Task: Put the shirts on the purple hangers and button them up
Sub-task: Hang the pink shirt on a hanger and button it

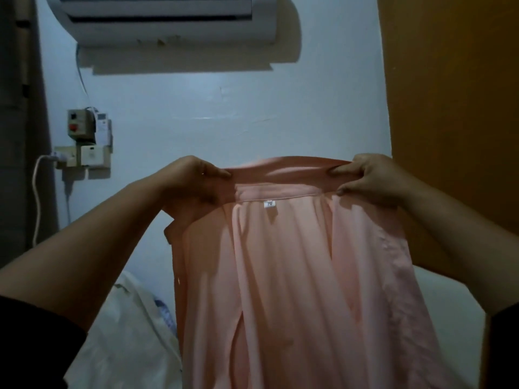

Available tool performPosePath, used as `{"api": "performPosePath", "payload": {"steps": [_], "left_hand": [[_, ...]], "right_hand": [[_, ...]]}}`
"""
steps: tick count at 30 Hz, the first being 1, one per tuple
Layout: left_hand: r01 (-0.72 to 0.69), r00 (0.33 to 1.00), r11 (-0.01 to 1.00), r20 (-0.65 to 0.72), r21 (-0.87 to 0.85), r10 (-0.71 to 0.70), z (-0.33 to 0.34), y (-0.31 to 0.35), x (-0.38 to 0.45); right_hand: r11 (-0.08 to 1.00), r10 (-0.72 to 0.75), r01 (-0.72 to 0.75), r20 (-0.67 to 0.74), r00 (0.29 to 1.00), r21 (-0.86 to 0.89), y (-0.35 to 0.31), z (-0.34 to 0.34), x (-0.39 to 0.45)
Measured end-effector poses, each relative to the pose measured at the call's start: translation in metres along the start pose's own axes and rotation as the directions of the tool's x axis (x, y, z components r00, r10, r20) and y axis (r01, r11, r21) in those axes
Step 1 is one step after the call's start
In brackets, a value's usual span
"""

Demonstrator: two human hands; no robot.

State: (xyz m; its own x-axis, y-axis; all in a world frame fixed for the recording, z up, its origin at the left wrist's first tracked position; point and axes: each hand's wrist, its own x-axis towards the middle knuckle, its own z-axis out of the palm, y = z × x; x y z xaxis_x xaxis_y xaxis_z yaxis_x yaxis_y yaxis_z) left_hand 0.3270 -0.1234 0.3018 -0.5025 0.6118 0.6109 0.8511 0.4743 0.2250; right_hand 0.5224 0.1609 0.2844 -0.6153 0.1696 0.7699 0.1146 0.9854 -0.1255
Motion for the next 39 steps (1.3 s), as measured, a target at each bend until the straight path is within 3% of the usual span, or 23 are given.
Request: {"api": "performPosePath", "payload": {"steps": [3,5,7,10,14,17,21,23,27,31,36,39], "left_hand": [[0.238,0.965,0.922,0.186,-0.307,-0.187,0.025,-0.019,0.000],[0.272,0.946,0.931,0.247,-0.243,-0.212,0.056,-0.036,0.000],[0.217,0.948,0.968,0.265,-0.128,-0.178,0.101,-0.060,0.008],[0.012,0.933,0.983,0.351,0.185,-0.077,0.171,-0.089,0.012],[0.022,0.846,0.988,0.523,0.152,-0.099,0.278,-0.137,0.002],[0.013,0.762,0.987,0.638,0.160,-0.114,0.358,-0.174,-0.009],[-0.020,0.718,0.983,0.687,0.181,-0.111,0.446,-0.213,-0.018],[-0.014,0.716,0.981,0.687,0.194,-0.126,0.481,-0.227,-0.023],[0.077,0.692,0.962,0.681,0.261,-0.240,0.538,-0.249,-0.036],[0.040,0.701,0.912,0.639,0.408,-0.316,0.575,-0.259,-0.056],[0.131,0.842,0.951,0.475,0.281,-0.257,0.603,-0.230,-0.080],[0.108,0.876,0.972,0.442,0.209,-0.193,0.619,-0.194,-0.087]], "right_hand": [[0.999,0.044,-0.046,0.111,0.993,0.018,0.008,0.036,-0.004],[0.997,0.071,-0.074,0.199,0.977,0.005,0.020,0.072,-0.010],[0.994,0.107,-0.101,0.293,0.950,-0.037,0.037,0.115,-0.018],[0.979,0.197,-0.198,0.431,0.881,-0.042,0.068,0.184,-0.037],[0.892,0.306,-0.442,0.596,0.742,0.092,0.115,0.282,-0.079],[0.849,0.357,-0.526,0.685,0.636,0.046,0.147,0.353,-0.113],[0.859,0.404,-0.505,0.722,0.561,-0.088,0.178,0.432,-0.144],[0.876,0.416,-0.457,0.720,0.555,-0.154,0.190,0.464,-0.153],[0.894,0.440,-0.301,0.768,0.464,-0.330,0.207,0.516,-0.172],[0.876,0.483,-0.301,0.676,0.556,-0.377,0.218,0.542,-0.201],[0.866,0.498,-0.318,0.616,0.610,-0.385,0.221,0.547,-0.228],[0.840,0.542,-0.375,0.601,0.587,-0.391,0.222,0.538,-0.238]]}}
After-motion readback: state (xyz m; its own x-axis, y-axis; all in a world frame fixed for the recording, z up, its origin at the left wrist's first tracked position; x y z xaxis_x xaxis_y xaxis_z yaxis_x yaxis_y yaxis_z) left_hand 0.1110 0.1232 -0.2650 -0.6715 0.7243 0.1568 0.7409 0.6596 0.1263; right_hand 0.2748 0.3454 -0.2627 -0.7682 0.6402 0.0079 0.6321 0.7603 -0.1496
